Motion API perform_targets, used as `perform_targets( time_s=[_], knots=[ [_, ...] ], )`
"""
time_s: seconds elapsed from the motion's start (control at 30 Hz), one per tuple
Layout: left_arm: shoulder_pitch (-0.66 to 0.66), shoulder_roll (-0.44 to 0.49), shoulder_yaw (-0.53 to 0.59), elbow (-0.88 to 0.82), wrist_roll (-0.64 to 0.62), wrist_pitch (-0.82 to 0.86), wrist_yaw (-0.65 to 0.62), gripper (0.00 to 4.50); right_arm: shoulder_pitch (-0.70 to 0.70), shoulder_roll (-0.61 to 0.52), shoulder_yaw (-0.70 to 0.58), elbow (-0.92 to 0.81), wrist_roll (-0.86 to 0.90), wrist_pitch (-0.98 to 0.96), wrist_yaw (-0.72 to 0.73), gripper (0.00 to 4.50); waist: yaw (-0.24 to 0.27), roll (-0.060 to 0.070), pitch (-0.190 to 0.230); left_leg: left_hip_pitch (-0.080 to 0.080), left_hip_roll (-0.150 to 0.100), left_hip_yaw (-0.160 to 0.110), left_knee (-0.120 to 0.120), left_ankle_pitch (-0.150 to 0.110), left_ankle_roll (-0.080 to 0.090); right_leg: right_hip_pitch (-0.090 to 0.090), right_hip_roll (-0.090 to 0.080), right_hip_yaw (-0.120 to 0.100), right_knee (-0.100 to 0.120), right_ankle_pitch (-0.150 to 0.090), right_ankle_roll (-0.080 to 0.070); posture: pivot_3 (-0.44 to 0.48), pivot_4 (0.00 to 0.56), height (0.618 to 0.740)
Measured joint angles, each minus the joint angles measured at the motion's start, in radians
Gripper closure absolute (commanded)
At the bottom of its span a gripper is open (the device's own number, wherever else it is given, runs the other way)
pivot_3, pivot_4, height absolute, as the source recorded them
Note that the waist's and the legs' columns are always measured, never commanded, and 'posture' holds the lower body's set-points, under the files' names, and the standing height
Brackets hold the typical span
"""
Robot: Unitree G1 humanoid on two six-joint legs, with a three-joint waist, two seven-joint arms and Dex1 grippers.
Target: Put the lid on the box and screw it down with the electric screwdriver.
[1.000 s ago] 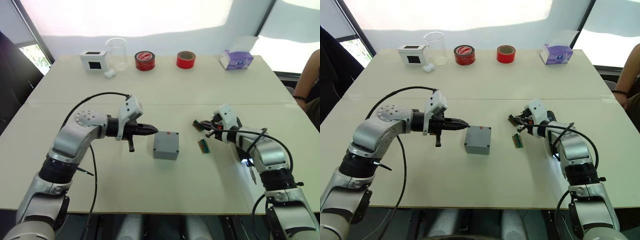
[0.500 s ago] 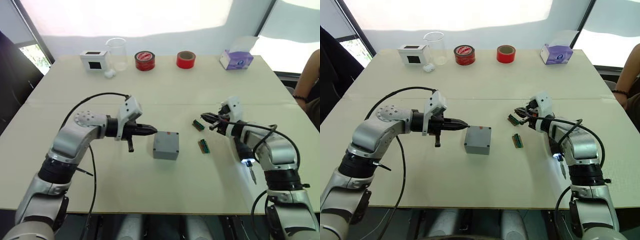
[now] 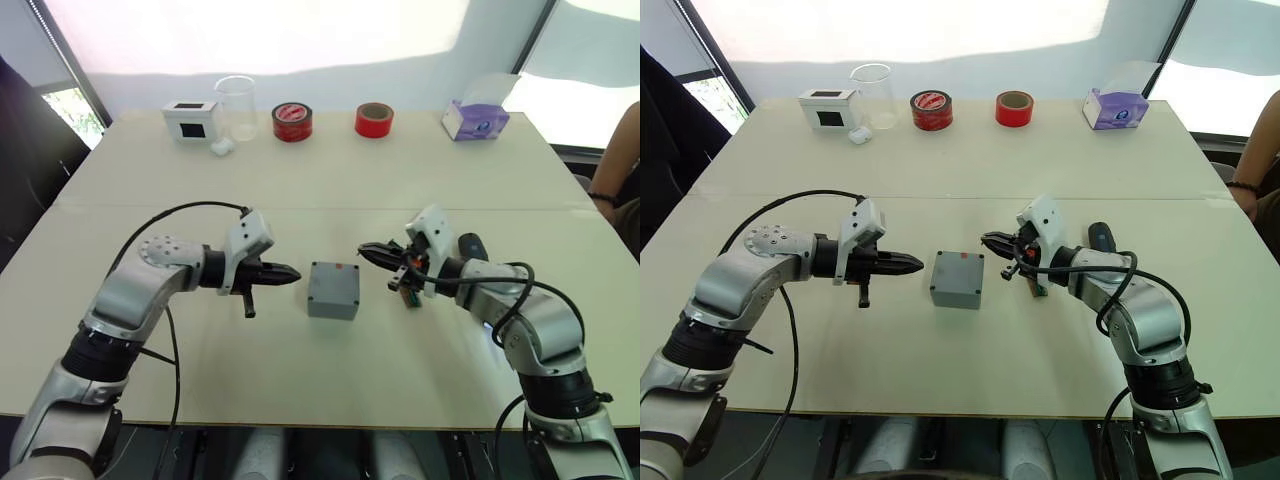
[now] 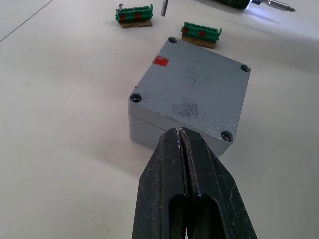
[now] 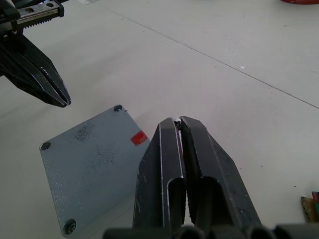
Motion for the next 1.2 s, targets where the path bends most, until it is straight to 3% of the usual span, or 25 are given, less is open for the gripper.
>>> perform_targets(
  time_s=[1.17,1.2],
  knots=[
    [-0.003,-0.019,-0.002,0.002,-0.002,-0.001,0.01,4.5,0.028,-0.01,0.056,0.004,-0.041,-0.013,-0.007,4.45,-0.001,0.0,0.0,0.0,0.0,0.0,0.0,0.0,0.0,0.0,0.0,0.0,0.0,0.0,0.0,0.0,0.15,0.74],
    [-0.003,-0.019,-0.002,0.002,-0.002,-0.001,0.01,4.5,0.027,-0.01,0.057,0.007,-0.042,-0.013,-0.007,4.21,-0.001,0.0,0.0,0.0,0.0,0.0,0.0,0.0,0.0,0.0,0.0,0.0,0.0,0.0,0.0,0.0,0.15,0.74]
  ],
)
